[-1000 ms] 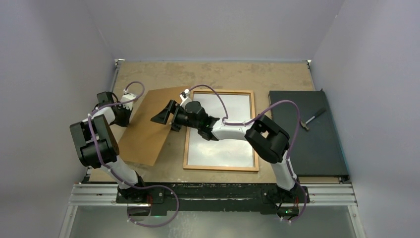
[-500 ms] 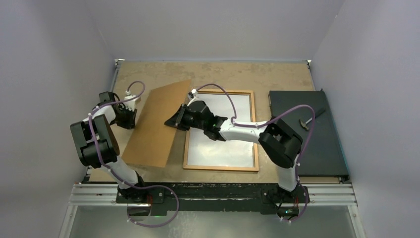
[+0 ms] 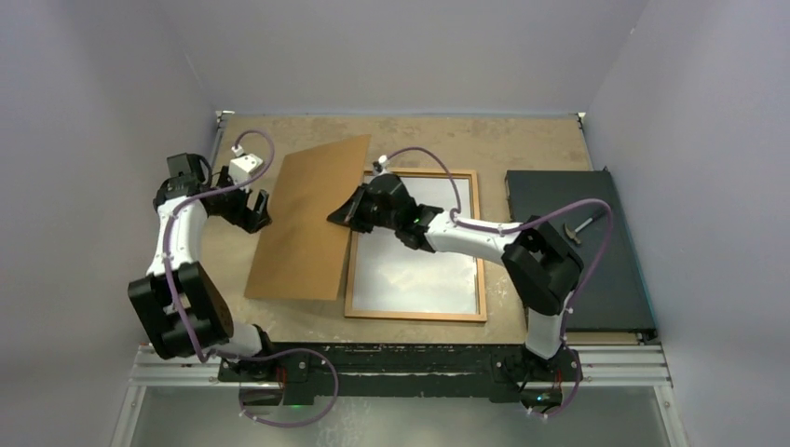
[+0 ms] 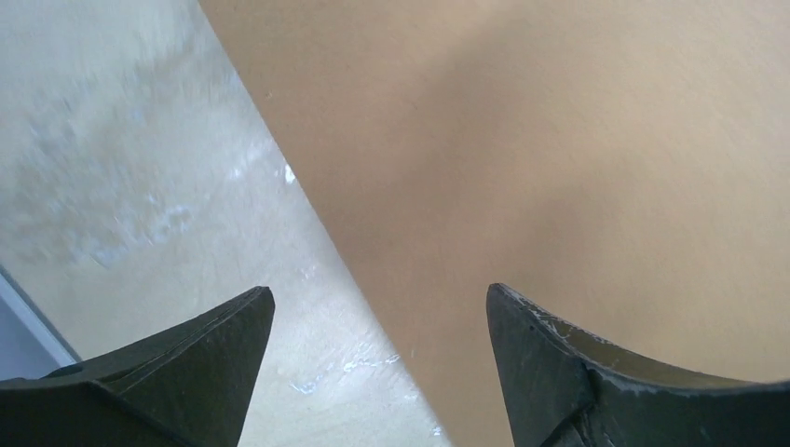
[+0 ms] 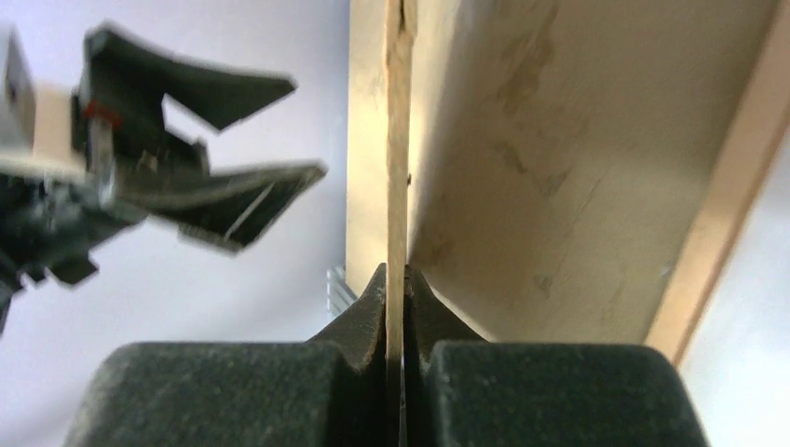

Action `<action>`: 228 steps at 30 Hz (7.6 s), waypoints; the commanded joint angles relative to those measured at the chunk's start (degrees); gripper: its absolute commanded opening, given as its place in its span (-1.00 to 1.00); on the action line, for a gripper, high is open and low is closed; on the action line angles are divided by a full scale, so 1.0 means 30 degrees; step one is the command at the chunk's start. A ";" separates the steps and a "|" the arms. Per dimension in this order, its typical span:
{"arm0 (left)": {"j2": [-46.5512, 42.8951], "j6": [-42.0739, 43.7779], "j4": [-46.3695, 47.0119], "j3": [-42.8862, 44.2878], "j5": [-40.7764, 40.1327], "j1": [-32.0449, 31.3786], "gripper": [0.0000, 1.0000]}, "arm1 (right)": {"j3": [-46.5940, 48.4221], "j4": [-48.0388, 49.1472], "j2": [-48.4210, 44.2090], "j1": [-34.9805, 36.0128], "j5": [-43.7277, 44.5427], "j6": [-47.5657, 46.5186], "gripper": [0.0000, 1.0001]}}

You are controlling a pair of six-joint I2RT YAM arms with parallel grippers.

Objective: Put the photo into the frame

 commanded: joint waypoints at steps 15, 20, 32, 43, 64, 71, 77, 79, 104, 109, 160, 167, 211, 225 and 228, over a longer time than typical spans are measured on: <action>-0.9787 1.1970 -0.4260 -0.2275 0.4676 -0.2225 0.82 | 0.4554 -0.0895 -0.1064 -0.4412 -0.3253 0.2137 -1.00; -1.3117 1.2976 -0.0756 -0.4853 0.4354 -0.2599 0.79 | 0.5601 -0.1221 -0.0817 -0.4541 -0.3531 0.3147 -1.00; -1.8285 1.1808 0.9075 -0.9597 0.4964 -0.2625 0.33 | 0.4694 0.1131 -0.1030 -0.3964 -0.4266 0.5342 -1.00; -1.8009 1.3633 0.8841 -0.9378 0.6266 -0.2743 -0.39 | 0.5355 0.1977 0.0004 -0.2692 -0.3980 0.6240 -1.00; -1.7525 1.4233 0.9673 -0.8857 0.5514 -0.2743 -1.00 | 0.5355 -0.5564 -0.3006 -0.4115 -1.0798 -0.9992 0.98; -1.6794 1.5012 0.7881 -0.7723 0.6001 -0.2744 -1.00 | 0.1646 -0.7510 -0.7741 -0.3257 -0.5362 -2.3451 0.98; -1.6042 1.7323 0.4522 -0.6082 0.7128 -0.2758 -1.00 | -0.0383 -0.5472 -0.9053 -0.3237 -0.3470 -3.1355 0.98; -1.6047 1.8383 0.3309 -0.5626 0.7322 -0.2758 -1.00 | -0.0208 -0.5684 -0.8890 -0.3240 -0.4028 -3.3208 0.98; -1.6422 2.0876 0.1595 -0.4761 0.8686 -0.2743 -1.00 | -0.4053 0.5931 -0.5830 0.0826 0.1678 -3.8482 0.05; -1.6338 2.1129 0.1726 -0.4778 0.8794 -0.2743 -1.00 | -0.4424 0.6715 -0.6275 0.1453 0.2657 -3.9689 -0.39; -1.2648 -0.4063 1.1455 -0.0949 0.0827 -0.2743 0.99 | 0.5610 -0.4293 -0.7314 -0.7205 -0.0959 -1.0866 -1.00; -1.0103 -0.6076 0.8691 0.0436 0.1502 -0.2713 0.99 | 0.3908 -0.4649 -0.8931 -0.9588 -0.4044 -1.0319 -1.00; 0.1552 -0.8083 0.3281 -0.0467 -0.4031 -0.7920 1.00 | -1.1658 0.3718 -1.2115 -1.5894 -1.0594 -0.2296 -1.00; 0.3363 -0.9302 0.4984 -0.1265 -0.5070 -0.9887 0.86 | -1.3038 0.5746 -1.0861 -1.5908 -1.0563 -0.1786 -1.00; 0.3442 -0.8739 0.5149 -0.1373 -0.4408 -1.0255 0.85 | -1.3366 0.6101 -1.0854 -1.5908 -1.0359 -0.1652 -1.00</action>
